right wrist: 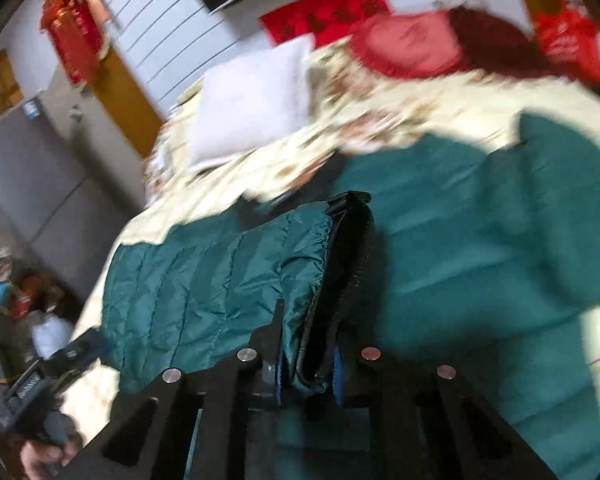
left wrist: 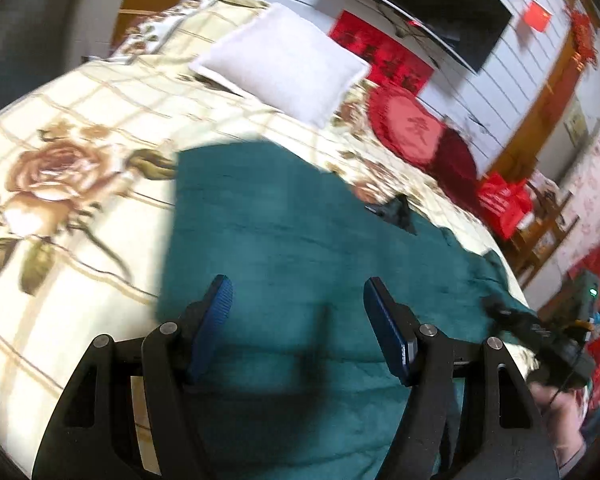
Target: Fold large clothes
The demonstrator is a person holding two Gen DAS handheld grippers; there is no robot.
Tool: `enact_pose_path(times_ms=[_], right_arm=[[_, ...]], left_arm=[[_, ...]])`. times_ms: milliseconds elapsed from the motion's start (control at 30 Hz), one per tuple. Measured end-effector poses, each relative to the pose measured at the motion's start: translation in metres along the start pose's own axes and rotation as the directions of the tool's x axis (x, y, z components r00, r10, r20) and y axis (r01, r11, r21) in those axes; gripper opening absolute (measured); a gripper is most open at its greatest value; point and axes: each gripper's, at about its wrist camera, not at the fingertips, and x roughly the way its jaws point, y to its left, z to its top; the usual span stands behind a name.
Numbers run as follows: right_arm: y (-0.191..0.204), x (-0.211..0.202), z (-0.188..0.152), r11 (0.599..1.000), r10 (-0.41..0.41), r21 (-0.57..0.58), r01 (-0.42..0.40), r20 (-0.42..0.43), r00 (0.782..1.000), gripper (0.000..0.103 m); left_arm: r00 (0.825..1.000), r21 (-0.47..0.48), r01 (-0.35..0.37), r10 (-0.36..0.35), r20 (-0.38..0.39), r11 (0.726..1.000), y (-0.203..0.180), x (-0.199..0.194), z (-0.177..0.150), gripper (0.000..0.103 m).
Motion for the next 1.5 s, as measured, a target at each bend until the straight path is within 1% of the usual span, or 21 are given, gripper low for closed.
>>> enact_pose_path(times_ms=[133, 233, 300, 333, 400, 467, 500, 533, 567, 600, 667, 767, 833, 967, 1033, 1067, 1133, 1200, 1300, 1400, 1500], right_arm=[[-0.036, -0.024, 0.022, 0.995, -0.099, -0.028, 0.099, 0.005, 0.995, 0.016], [-0.055, -0.032, 0.03, 0.987, -0.155, -0.046, 0.154, -0.004, 0.988, 0.016], [-0.066, -0.028, 0.029, 0.987, -0.155, -0.04, 0.154, -0.027, 0.988, 0.016], [-0.073, -0.025, 0.026, 0.992, -0.127, -0.027, 0.125, -0.049, 0.991, 0.016], [-0.087, -0.022, 0.019, 0.996, -0.084, -0.02, 0.083, -0.072, 0.994, 0.016], [-0.085, -0.018, 0.017, 0.996, -0.093, -0.023, 0.092, -0.076, 0.993, 0.017], [-0.088, -0.014, 0.014, 0.996, -0.089, -0.003, 0.089, -0.091, 0.992, 0.024], [-0.091, -0.012, 0.014, 0.996, -0.082, 0.024, 0.085, -0.111, 0.99, 0.038], [-0.095, -0.009, 0.015, 0.994, -0.089, 0.048, 0.096, -0.132, 0.987, 0.045], [-0.1, -0.01, 0.016, 0.993, -0.086, 0.066, 0.095, -0.136, 0.987, 0.046], [-0.104, -0.027, 0.02, 0.996, -0.041, 0.071, 0.046, -0.071, 0.997, 0.046], [-0.1, -0.064, 0.033, 0.993, -0.105, 0.064, 0.1, 0.079, 0.991, 0.046], [-0.086, -0.074, 0.041, 0.991, -0.13, 0.025, 0.128, 0.128, 0.983, 0.047], [-0.03, -0.05, 0.039, 0.978, -0.127, -0.158, 0.139, 0.084, 0.988, 0.046], [-0.012, -0.03, 0.032, 0.964, -0.133, -0.225, 0.142, 0.057, 0.99, 0.046], [-0.008, -0.013, 0.028, 0.958, -0.159, -0.239, 0.16, 0.025, 0.987, 0.046], [-0.013, 0.012, 0.025, 0.958, -0.178, -0.235, 0.165, -0.034, 0.983, 0.046], [-0.025, 0.032, 0.019, 0.954, -0.209, -0.232, 0.188, -0.069, 0.975, 0.047], [-0.043, 0.045, 0.014, 0.97, -0.168, -0.195, 0.148, -0.095, 0.981, 0.048], [-0.05, 0.045, 0.011, 0.978, -0.132, -0.175, 0.116, -0.079, 0.988, 0.048], [-0.051, 0.045, 0.011, 0.979, -0.126, -0.169, 0.111, -0.079, 0.989, 0.049]], left_arm=[[1.0, -0.047, -0.025, 0.025, -0.001, 0.999, 0.013, 0.003, 0.01, 0.068], [0.999, -0.019, -0.041, 0.041, 0.005, 0.999, 0.006, 0.011, 0.019, 0.068], [0.999, 0.026, -0.049, 0.049, 0.004, 0.998, -0.003, 0.021, 0.023, 0.068], [0.997, 0.054, -0.071, 0.072, -0.007, 0.996, -0.008, 0.029, 0.024, 0.068], [0.994, 0.136, -0.11, 0.112, -0.008, 0.984, -0.02, 0.044, 0.022, 0.068], [0.988, 0.206, -0.144, 0.154, -0.029, 0.968, -0.026, 0.06, 0.015, 0.068], [0.983, 0.222, -0.166, 0.178, -0.037, 0.961, -0.027, 0.066, 0.011, 0.068], [0.981, 0.225, -0.178, 0.191, -0.04, 0.958, -0.026, 0.069, 0.009, 0.068], [0.981, 0.218, -0.179, 0.191, -0.038, 0.96, -0.024, 0.069, 0.007, 0.068], [0.981, 0.209, -0.179, 0.19, -0.035, 0.961, -0.022, 0.068, 0.006, 0.068], [0.984, 0.196, -0.173, 0.18, -0.018, 0.965, -0.02, 0.061, 0.009, 0.068], [0.981, 0.192, -0.193, 0.186, 0.053, 0.962, -0.025, 0.048, 0.021, 0.068], [0.979, 0.186, -0.201, 0.191, 0.072, 0.962, -0.027, 0.049, 0.032, 0.068], [0.968, 0.18, -0.251, 0.244, 0.065, 0.951, -0.027, 0.069, 0.044, 0.068], [0.96, 0.174, -0.279, 0.277, 0.036, 0.945, -0.021, 0.082, 0.042, 0.068], [0.958, 0.169, -0.285, 0.287, 0.011, 0.944, -0.016, 0.09, 0.039, 0.068], [0.954, 0.14, -0.292, 0.299, -0.026, 0.946, -0.003, 0.102, 0.032, 0.07], [0.96, 0.104, -0.269, 0.276, -0.057, 0.958, 0.007, 0.107, 0.03, 0.075], [0.963, 0.056, -0.243, 0.248, -0.108, 0.968, 0.018, 0.116, 0.03, 0.078], [0.96, 0.059, -0.26, 0.264, -0.09, 0.964, 0.015, 0.114, 0.027, 0.078], [0.95, 0.093, -0.3, 0.306, -0.064, 0.949, 0.006, 0.113, 0.025, 0.078]])
